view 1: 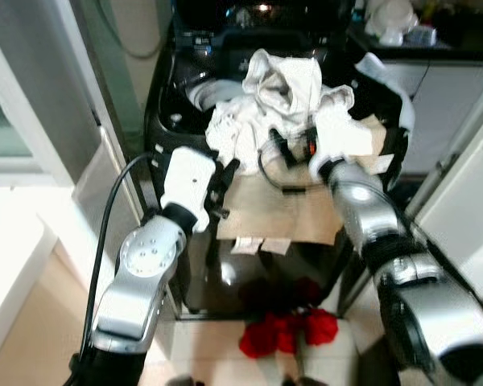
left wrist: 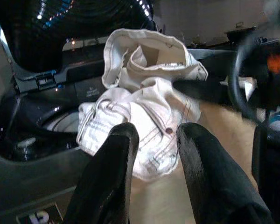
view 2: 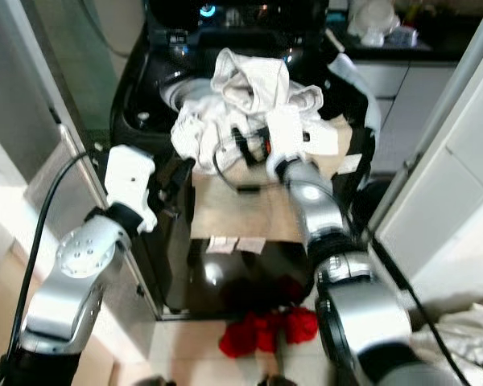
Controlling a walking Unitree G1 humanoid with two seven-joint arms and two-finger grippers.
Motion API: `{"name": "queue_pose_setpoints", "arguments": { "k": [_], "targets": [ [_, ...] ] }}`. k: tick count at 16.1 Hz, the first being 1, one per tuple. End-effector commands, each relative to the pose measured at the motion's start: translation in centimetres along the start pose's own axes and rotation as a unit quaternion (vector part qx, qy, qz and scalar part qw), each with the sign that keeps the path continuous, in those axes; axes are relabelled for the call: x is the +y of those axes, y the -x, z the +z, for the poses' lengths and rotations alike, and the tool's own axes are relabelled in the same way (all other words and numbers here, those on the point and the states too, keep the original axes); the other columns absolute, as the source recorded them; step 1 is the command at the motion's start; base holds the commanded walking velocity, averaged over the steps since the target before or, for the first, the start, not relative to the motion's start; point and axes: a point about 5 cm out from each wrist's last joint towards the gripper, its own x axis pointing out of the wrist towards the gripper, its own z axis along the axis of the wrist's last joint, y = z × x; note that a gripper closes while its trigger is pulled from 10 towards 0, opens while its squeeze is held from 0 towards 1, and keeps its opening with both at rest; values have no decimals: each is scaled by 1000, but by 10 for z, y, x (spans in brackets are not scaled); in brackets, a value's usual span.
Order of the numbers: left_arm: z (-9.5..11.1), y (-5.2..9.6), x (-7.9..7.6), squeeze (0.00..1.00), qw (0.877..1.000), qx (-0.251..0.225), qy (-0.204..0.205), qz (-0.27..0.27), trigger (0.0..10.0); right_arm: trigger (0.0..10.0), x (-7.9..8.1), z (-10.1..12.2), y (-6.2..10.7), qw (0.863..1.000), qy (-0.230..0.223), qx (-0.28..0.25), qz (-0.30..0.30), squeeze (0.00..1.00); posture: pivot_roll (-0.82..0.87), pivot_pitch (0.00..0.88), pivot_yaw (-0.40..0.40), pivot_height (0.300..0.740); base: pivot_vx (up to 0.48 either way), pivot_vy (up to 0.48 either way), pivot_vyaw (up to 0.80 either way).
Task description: Clothes washing
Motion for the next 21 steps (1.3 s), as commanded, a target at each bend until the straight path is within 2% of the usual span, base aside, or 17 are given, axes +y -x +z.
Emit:
{"name": "queue_pose_setpoints", "arguments": {
  "k": [1, 3, 4, 5, 7, 8, 9, 10, 11, 13, 15, 19, 21],
  "targets": [
    [3, 1, 0, 0, 1000, -2, -4, 4, 10000, 10000, -3, 0, -2, 1000, 7, 5, -11, 0, 57, 0, -27, 740, 0, 0, 0],
    [3, 0, -4, 0, 1000, 0, -3, 0, 10000, 10000, -3, 9, -15, 996, 72, 33, -35, 0, 60, 0, -20, 740, 0, 0, 0],
    [3, -1, -6, 0, 1000, 1, -3, -4, 10000, 10000, -6, 14, -19, 989, 130, 43, -57, 0, 58, 0, -16, 740, 0, 0, 0],
    [3, -1, -7, 0, 1000, 2, -3, -7, 10000, 10000, -9, 17, -20, 986, 143, 48, -74, 0, 59, 0, -14, 740, 0, 0, 0],
    [3, -1, -8, 0, 1000, 2, -2, -8, 10000, 10000, -15, 27, -24, 987, 122, 34, -94, 0, 58, 0, -13, 740, 0, 0, 0],
    [2, -1, -7, 0, 1000, 4, -3, -7, 10000, 10000, -17, 34, -27, 994, 37, 22, -104, 0, 56, 0, -15, 740, 0, 0, 0],
    [2, -2, -6, 0, 1000, 4, -3, -6, 10000, 10000, -17, 34, -28, 994, -25, 21, -102, 0, 56, 0, -15, 740, 0, 0, 0],
    [2, -1, -5, 0, 1000, 4, -2, -4, 10000, 10000, -13, 32, -30, 988, -123, 23, -87, 0, 51, 0, -14, 740, 0, 0, 0],
    [3, -1, -6, 0, 1000, 4, -2, -4, 10000, 10000, -10, 28, -30, 977, -190, 35, -87, 0, 52, 0, -18, 740, 0, 0, 0],
    [4, 0, -6, 0, 1000, 4, -2, -3, 10000, 10000, -8, 24, -31, 968, -229, 50, -89, 0, 54, 0, -20, 740, 0, 0, 0],
    [4, 5, -6, 0, 1000, 6, -3, 3, 10000, 10000, 6, 21, -34, 971, -215, 80, -68, 0, 75, 0, -37, 740, 0, 0, 0],
    [4, 19, -9, 0, 1000, 16, 1, 24, 10000, 10000, 18, 19, -37, 979, -167, 104, -55, 0, 131, 0, -88, 740, 0, 0, 0],
    [2, 28, -11, 0, 999, 26, 6, 42, 10000, 10000, 24, 23, -40, 988, -86, 114, -50, 0, 163, 0, -121, 740, 0, 0, 0]
  ]
}}
